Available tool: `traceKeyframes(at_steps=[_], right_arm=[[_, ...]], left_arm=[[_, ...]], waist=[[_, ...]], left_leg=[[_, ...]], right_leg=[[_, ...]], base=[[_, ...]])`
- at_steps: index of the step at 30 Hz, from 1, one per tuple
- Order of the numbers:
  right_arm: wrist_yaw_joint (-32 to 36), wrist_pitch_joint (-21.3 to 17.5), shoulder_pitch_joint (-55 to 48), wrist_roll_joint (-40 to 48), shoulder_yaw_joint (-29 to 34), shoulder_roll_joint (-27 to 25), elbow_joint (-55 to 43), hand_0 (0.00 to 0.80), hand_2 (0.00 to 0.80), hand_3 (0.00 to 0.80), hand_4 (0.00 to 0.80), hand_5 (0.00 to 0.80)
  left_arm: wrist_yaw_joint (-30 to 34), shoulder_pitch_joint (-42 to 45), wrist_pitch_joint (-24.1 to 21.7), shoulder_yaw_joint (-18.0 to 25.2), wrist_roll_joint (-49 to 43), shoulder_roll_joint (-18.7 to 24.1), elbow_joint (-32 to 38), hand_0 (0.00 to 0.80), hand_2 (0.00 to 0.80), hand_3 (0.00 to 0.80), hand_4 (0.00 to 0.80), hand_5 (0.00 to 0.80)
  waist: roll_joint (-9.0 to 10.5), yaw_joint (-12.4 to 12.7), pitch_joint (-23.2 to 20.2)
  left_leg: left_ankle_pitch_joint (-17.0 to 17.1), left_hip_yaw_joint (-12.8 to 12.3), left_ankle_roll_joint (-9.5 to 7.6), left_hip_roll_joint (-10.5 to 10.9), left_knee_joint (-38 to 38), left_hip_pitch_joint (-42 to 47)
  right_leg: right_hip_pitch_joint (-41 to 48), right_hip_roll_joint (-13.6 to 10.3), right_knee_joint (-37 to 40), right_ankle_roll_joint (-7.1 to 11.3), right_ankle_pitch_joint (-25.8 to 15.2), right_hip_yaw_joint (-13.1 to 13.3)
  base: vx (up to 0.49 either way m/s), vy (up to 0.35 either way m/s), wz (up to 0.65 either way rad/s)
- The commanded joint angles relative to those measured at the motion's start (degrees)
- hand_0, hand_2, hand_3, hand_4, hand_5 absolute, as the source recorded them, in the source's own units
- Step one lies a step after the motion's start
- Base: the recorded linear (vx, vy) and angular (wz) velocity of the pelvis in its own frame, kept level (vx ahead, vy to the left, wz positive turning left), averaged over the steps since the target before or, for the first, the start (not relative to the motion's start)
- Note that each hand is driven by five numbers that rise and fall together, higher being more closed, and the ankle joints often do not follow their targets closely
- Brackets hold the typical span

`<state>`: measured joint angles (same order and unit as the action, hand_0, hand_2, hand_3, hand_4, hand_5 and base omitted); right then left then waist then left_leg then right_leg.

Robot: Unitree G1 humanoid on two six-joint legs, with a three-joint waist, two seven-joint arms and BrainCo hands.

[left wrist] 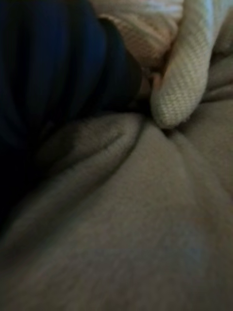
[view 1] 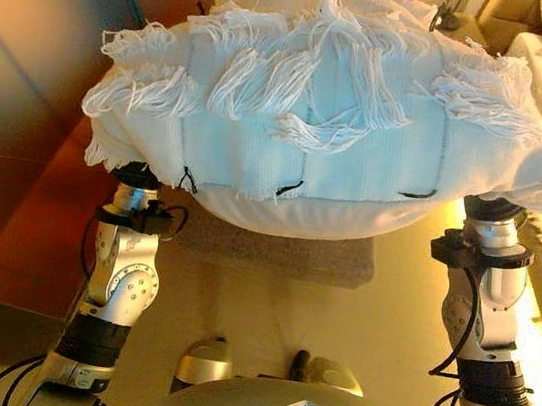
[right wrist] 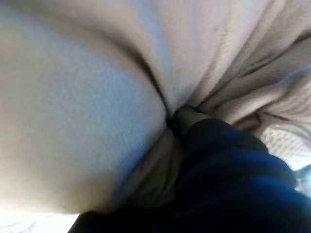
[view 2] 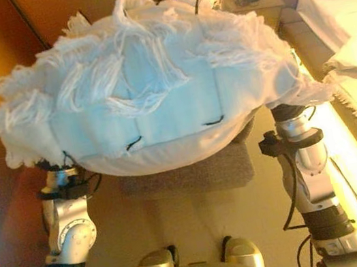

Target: Pick up the cushion and take it to the sofa

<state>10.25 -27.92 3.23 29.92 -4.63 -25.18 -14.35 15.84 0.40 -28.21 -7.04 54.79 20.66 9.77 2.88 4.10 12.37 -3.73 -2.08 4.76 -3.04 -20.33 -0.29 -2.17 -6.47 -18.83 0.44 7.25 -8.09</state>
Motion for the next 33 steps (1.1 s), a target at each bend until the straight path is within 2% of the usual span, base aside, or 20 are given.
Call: traceKeyframes(at_steps=[1,3,5,7,10,12,13,16,17,18,20,21,23,25,26,27,29,30,31,33], right_arm=[[3.44,-4.11,5.8,-2.88,-4.89,0.27,-6.73,0.8,0.8,0.8,0.8,0.8],[2.77,-3.6,7.5,-3.52,-5.56,0.26,-6.61,0.8,0.8,0.8,0.8,0.8],[1.72,-2.7,9.08,-3.41,-6.28,0.13,-6.08,0.8,0.8,0.8,0.8,0.8],[1.19,-1.62,9.58,-3.41,-7.0,0.31,-5.8,0.8,0.8,0.8,0.8,0.8],[1.27,0.1,8.13,-3.48,-7.89,1.31,-6.05,0.8,0.8,0.8,0.8,0.8],[2.07,0.73,6.45,-3.18,-8.12,1.5,-6.83,0.8,0.8,0.8,0.8,0.8],[2.25,1.14,5.8,-3.13,-8.17,1.58,-7.16,0.8,0.8,0.8,0.8,0.8],[4.48,1.86,4.06,-0.83,-7.56,0.76,-8.15,0.8,0.8,0.8,0.8,0.8],[5.22,2.06,3.85,-0.21,-7.45,0.5,-8.27,0.8,0.8,0.8,0.8,0.8],[5.65,2.18,3.86,0.21,-7.42,0.28,-8.28,0.8,0.8,0.8,0.8,0.8],[5.99,1.43,4.14,1.14,-8.25,-0.25,-7.67,0.8,0.8,0.8,0.8,0.8],[6.42,1.15,3.88,1.41,-8.48,-0.05,-7.37,0.8,0.8,0.8,0.8,0.8],[6.78,1.84,2.83,3.34,-8.01,-0.12,-7.86,0.8,0.8,0.8,0.8,0.8],[6.25,1.51,1.76,3.36,-7.66,0.41,-8.19,0.8,0.8,0.8,0.8,0.8],[5.86,1.16,1.52,2.99,-7.57,0.55,-8.25,0.8,0.8,0.8,0.8,0.8],[4.13,0.32,1.18,1.92,-7.62,0.63,-9.0,0.8,0.8,0.8,0.8,0.8],[2.84,-0.77,1.02,0.89,-8.22,1.26,-9.26,0.8,0.8,0.8,0.8,0.8],[2.51,-0.95,1.28,0.56,-8.2,1.57,-9.28,0.8,0.8,0.8,0.8,0.8],[1.57,-0.69,2.3,0.08,-8.48,1.85,-9.14,0.8,0.8,0.8,0.8,0.8],[-0.63,0.36,5.37,-0.42,-9.05,2.99,-7.37,0.8,0.8,0.8,0.8,0.8]], left_arm=[[5.3,-3.63,-2.19,-2.96,-2.15,-0.58,7.77,0.8,0.8,0.8,0.8,0.8],[5.25,-4.56,-2.62,-3.03,-1.88,-0.49,7.2,0.8,0.8,0.8,0.8,0.8],[4.01,-5.47,-3.08,-3.76,-2.12,-0.24,6.7,0.8,0.8,0.8,0.8,0.8],[2.46,-5.86,-3.43,-4.75,-2.68,-0.25,6.45,0.8,0.8,0.8,0.8,0.8],[0.98,-4.97,-3.07,-5.35,-3.07,-0.86,6.34,0.8,0.8,0.8,0.8,0.8],[0.89,-3.48,-2.61,-5.07,-3.21,-1.24,6.83,0.8,0.8,0.8,0.8,0.8],[0.77,-2.89,-2.24,-4.97,-3.1,-1.43,7.06,0.8,0.8,0.8,0.8,0.8],[0.75,-1.25,-2.86,-4.29,-3.55,-2.16,7.41,0.8,0.8,0.8,0.8,0.8],[0.65,-0.86,-3.21,-3.95,-3.65,-2.28,7.47,0.8,0.8,0.8,0.8,0.8],[0.62,-0.73,-3.4,-3.71,-3.58,-2.32,7.47,0.8,0.8,0.8,0.8,0.8],[0.31,-0.61,-3.81,-3.23,-3.96,-2.2,7.51,0.8,0.8,0.8,0.8,0.8],[-0.38,-0.39,-3.79,-2.95,-4.14,-1.68,7.65,0.8,0.8,0.8,0.8,0.8],[-2.06,-0.09,-2.61,-2.02,-3.54,-0.47,7.95,0.8,0.8,0.8,0.8,0.8],[-0.25,-0.31,-1.43,-1.25,-3.96,-0.06,7.95,0.8,0.8,0.8,0.8,0.8],[0.03,-0.29,-1.19,-1.15,-3.99,0.2,8.15,0.8,0.8,0.8,0.8,0.8],[0.4,-0.54,-0.31,-1.02,-2.73,1.33,8.87,0.8,0.8,0.8,0.8,0.8],[0.99,-1.27,-0.2,-0.98,-2.37,1.96,8.34,0.8,0.8,0.8,0.8,0.8],[1.36,-1.99,-0.55,-1.04,-2.21,2.68,7.99,0.8,0.8,0.8,0.8,0.8],[1.34,-2.96,-0.76,-1.24,-2.5,3.32,7.83,0.8,0.8,0.8,0.8,0.8],[1.38,-4.44,-1.45,-1.53,-3.44,3.67,6.81,0.8,0.8,0.8,0.8,0.8]], waist=[[0.14,0.16,1.06],[-1.86,1.2,2.1],[-4.05,2.25,2.43],[-5.33,3.15,2.22],[-6.22,4.47,1.77],[-7.1,5.31,1.45],[-6.55,5.31,1.49],[-7.24,6.25,1.12],[-6.6,6.32,1.16],[-7.18,6.81,0.95],[-5.94,7.29,0.23],[-5.63,7.49,-0.55],[-4.36,8.1,-2.96],[-2.65,9.08,-5.39],[-2.95,9.53,-6.1],[-2.66,9.89,-6.57],[-1.91,9.4,-6.26],[-2.29,9.47,-6.36],[-1.34,9.35,-5.87],[-1.54,8.83,-5.07]], left_leg=[[-0.65,-0.75,-3.36,1.49,-12.45,-8.7],[3.9,0.69,-2.21,1.7,-6.25,-9.53],[9.5,1.71,-0.67,0.57,2.64,-10.19],[14.24,2.84,0.6,-0.45,9.4,-10.54],[19.09,6.46,1.97,-1.95,15.73,-10.44],[20.62,9.08,2.72,-4.17,17.86,-10.69],[20.46,9.67,2.96,-4.17,18.45,-10.3],[20.46,11.51,3.71,-6.85,19.4,-11.55],[20.25,11.56,4.01,-6.69,19.28,-11.76],[20.56,11.67,4.25,-7.66,19.14,-12.64],[16.72,9.53,4.24,-7.38,19.7,-12.56],[16.34,9.15,4.24,-6.89,18.8,-12.41],[13.69,8.23,2.13,-4.45,13.74,-13.64],[10.32,7.06,-1.03,-1.58,9.83,-15.36],[10.09,6.98,-1.7,-1.53,9.38,-15.86],[9.16,7.28,-3.05,0.08,8.48,-16.16],[7.79,7.63,-4.18,2.33,8.04,-15.64],[8.48,7.65,-4.36,2.4,8.72,-15.72],[8.07,6.91,-4.26,3.9,8.75,-15.54],[7.73,5.71,-3.88,4.2,9.61,-14.06]], right_leg=[[8.42,1.47,6.68,-0.24,-1.19,-0.52],[9.49,3.38,5.39,-0.44,1.0,0.41],[11.45,5.71,4.69,-0.68,3.21,1.92],[13.72,6.94,4.43,-0.78,4.88,3.52],[16.9,7.51,2.78,-0.68,7.84,6.29],[17.47,8.05,0.99,-0.63,9.24,8.13],[17.91,7.35,-0.01,-0.53,10.6,8.42],[19.01,6.25,-2.71,0.38,13.48,9.86],[19.88,4.78,-4.16,0.76,15.55,9.73],[20.57,4.59,-4.3,1.24,15.71,10.09],[22.7,-0.08,-6.22,3.55,16.69,8.78],[23.75,-1.68,-6.59,4.64,16.45,8.01],[26.09,-4.68,-7.73,7.6,11.56,7.09],[25.9,-6.84,-10.3,9.12,3.84,5.75],[25.22,-6.6,-10.92,9.21,1.57,5.98],[23.32,-6.35,-13.4,8.9,-2.19,6.34],[19.72,-5.04,-13.52,8.37,-2.15,6.14],[18.14,-3.47,-10.51,8.1,-2.62,5.33],[17.08,-3.97,-7.76,7.93,-0.81,3.32],[11.97,-3.53,-0.97,7.12,0.12,-0.38]], base=[[0.07,-0.003,0.06],[0.227,0.031,-0.01],[0.426,0.078,-0.44],[0.527,0.115,-0.24],[0.579,0.147,0.18],[0.579,0.191,-0.21],[0.62,0.205,-0.02],[0.59,0.259,-0.12],[0.664,0.312,-0.44],[0.706,0.311,-0.54],[0.668,0.349,-0.7],[0.594,0.368,-1.03],[0.493,0.306,-0.8],[0.439,0.243,-0.06],[0.465,0.218,-0.07],[0.414,0.144,-0.14],[0.397,0.094,-0.09],[0.298,0.023,0.07],[0.243,-0.02,0.03],[0.248,-0.074,-0.27]])
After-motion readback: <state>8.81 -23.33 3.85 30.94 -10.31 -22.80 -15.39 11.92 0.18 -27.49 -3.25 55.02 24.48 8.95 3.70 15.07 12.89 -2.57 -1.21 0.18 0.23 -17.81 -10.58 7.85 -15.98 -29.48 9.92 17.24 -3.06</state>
